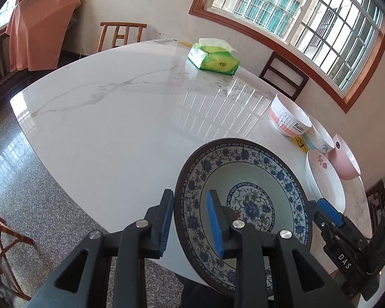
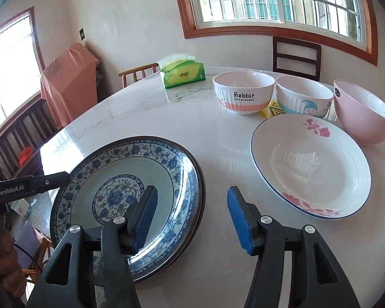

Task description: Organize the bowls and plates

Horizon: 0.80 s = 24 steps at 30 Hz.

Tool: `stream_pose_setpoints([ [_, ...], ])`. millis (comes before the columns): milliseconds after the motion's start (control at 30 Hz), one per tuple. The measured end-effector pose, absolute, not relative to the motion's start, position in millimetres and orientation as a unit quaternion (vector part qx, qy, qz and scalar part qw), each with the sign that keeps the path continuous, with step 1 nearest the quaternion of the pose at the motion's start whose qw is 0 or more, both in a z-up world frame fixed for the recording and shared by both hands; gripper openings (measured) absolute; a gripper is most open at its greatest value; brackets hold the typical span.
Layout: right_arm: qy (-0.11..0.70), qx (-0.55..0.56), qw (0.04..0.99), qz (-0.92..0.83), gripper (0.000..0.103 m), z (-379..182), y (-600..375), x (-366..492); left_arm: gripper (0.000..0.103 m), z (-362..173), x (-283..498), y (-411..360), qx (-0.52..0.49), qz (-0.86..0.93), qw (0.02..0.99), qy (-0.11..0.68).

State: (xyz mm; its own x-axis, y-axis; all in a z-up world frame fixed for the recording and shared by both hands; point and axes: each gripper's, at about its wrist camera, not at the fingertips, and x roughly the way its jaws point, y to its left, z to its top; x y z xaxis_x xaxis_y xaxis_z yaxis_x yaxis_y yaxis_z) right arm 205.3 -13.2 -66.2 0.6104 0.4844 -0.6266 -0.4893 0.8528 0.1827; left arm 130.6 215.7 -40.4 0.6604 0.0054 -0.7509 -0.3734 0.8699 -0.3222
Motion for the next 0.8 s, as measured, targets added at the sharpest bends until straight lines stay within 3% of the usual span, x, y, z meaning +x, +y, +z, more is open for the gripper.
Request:
stream_pose_setpoints([
  [167, 0.324, 0.033, 0.913, 0.248, 0.061, -59, -39, 201, 0.028, -28, 124, 205, -0.218, 0.113, 0.890, 0.384],
  [467, 0.340, 0.098, 0.924, 0.141, 0.061, -66, -155, 209, 0.042, -5, 136, 139, -0.155, 0.055, 0.906, 0.390],
  [800, 0.359, 0.184, 0.906, 0.132, 0.061, -79, -228, 244, 0.047, 6, 201, 50, -0.119, -0.048, 0.893, 0.432],
])
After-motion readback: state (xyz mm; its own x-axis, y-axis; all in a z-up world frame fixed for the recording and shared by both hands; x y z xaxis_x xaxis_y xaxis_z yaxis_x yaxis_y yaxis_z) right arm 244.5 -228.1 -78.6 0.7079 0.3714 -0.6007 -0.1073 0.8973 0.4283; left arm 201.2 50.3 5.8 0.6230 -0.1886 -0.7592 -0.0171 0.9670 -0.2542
